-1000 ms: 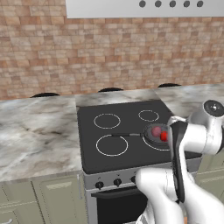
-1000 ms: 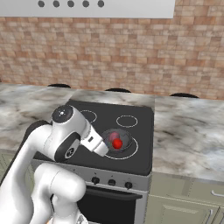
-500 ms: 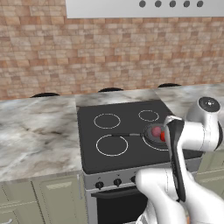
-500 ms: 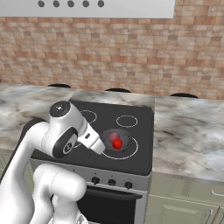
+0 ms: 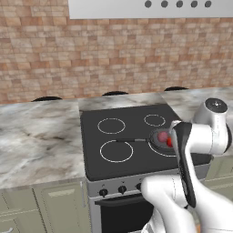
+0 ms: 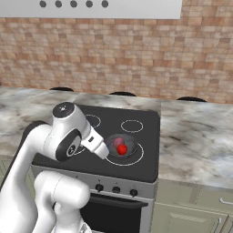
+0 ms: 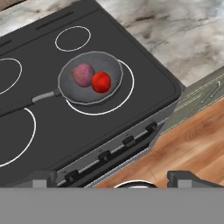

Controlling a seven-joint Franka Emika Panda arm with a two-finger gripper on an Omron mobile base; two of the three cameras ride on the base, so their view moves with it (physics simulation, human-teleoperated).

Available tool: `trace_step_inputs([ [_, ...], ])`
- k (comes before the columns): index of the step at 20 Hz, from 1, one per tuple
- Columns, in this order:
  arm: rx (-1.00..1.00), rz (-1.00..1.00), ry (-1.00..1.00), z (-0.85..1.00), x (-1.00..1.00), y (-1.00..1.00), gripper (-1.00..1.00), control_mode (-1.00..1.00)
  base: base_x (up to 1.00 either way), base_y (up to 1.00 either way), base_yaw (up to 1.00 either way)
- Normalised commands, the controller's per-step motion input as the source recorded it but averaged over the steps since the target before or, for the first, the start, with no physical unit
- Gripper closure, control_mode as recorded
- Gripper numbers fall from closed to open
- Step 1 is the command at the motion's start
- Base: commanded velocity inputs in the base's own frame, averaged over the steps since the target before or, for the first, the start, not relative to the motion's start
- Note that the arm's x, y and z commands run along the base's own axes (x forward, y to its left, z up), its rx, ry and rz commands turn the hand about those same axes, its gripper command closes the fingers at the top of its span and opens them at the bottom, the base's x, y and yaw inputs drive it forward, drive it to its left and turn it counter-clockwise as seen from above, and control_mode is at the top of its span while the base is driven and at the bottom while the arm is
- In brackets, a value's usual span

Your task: Place the pan on the front right burner on the stove. Then place the tomato and the onion in the pan and turn on the front right burner.

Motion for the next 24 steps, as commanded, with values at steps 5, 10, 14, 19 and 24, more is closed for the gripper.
trace_step_inputs([
  [5,-0.01,0.03,0.09,0.00,0.00,0.15,-1.00,-1.00,0.00,0.00,0.00],
  [10,-0.01,0.04,0.07,0.00,0.00,0.09,-1.00,-1.00,0.00,0.00,0.00],
  [14,0.00,0.04,0.02,0.00,0.00,0.03,-1.00,-1.00,0.00,0.00,0.00],
  [19,-0.01,0.02,0.04,0.00,0.00,0.14,-1.00,-1.00,0.00,0.00,0.00],
  [24,0.00,0.01,0.01,0.00,-0.01,0.02,-1.00,1.00,-0.04,0.02,0.01],
])
